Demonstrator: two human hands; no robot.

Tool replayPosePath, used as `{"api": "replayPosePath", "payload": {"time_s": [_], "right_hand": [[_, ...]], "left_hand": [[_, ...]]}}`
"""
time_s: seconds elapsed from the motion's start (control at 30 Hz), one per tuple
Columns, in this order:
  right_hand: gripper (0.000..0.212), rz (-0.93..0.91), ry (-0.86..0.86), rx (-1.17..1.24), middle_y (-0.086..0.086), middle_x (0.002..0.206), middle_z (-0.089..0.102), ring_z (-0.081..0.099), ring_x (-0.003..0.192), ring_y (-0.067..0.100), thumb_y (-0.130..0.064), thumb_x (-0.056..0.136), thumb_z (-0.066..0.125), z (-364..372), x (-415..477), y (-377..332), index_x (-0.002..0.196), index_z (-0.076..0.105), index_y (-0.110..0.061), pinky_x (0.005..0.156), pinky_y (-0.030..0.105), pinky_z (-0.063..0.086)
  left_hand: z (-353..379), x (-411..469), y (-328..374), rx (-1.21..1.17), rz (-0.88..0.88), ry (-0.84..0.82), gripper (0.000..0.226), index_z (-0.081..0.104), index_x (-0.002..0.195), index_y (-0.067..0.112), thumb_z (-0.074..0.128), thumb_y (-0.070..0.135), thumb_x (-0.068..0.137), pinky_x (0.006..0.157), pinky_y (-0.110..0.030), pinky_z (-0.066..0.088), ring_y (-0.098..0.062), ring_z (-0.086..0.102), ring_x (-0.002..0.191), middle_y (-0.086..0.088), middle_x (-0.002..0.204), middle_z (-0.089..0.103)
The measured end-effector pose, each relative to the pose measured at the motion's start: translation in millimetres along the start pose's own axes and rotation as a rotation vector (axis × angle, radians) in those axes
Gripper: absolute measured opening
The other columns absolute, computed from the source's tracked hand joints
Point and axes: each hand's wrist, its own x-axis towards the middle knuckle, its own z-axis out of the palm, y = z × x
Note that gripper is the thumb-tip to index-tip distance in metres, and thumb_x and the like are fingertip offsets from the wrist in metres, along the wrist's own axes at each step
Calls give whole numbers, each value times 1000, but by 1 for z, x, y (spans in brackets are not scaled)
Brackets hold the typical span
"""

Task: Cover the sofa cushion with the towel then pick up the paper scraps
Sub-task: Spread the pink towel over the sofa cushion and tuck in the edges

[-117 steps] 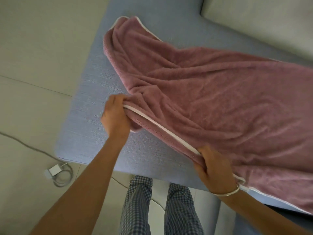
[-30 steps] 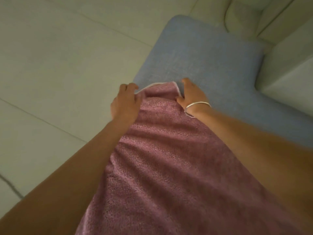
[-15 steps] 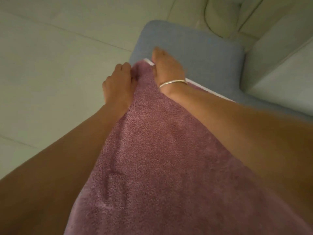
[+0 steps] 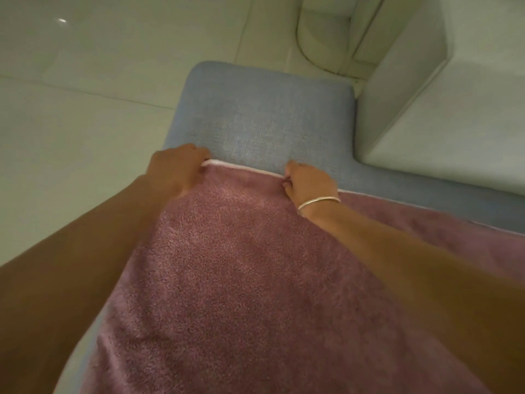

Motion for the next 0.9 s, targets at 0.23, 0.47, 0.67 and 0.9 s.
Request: {"api": "replayPosePath", "payload": {"time_s": [0.23,0.47,0.67,0.9], "right_hand": [[36,43,-9,15,17,111,63,62,100,33,-9,97,34,0,17,-3,133,30,-5,73,34,43],[29,-19,5,-29,11,89,62,60,83,31,-10,98,35,0,3,5,126,37,-4,65,33,41],[38,-7,251,64,14,94,65,63,80,30,-3,97,30,-6,3,-4,135,29,-4,59,30,33],[38,10,258,61,16,101,64,64,89,33,-5,98,29,12,34,-4,136,28,-4,62,33,34]], "left_hand": [[-20,9,-8,83,-52,101,23,61,106,9,52,25,92,78,-39,43,-39,56,102,-19,109,56],[-8,-4,-28,265,-169,8,18,62,98,6,48,12,91,69,-33,42,-32,60,85,-12,87,56],[-31,1,-34,175,-198,221,19,64,91,-4,46,4,88,66,-38,40,-41,59,84,-22,87,55],[-8,24,-41,29,-242,306,25,60,107,-4,42,7,93,76,-44,43,-46,55,97,-28,108,52]]}}
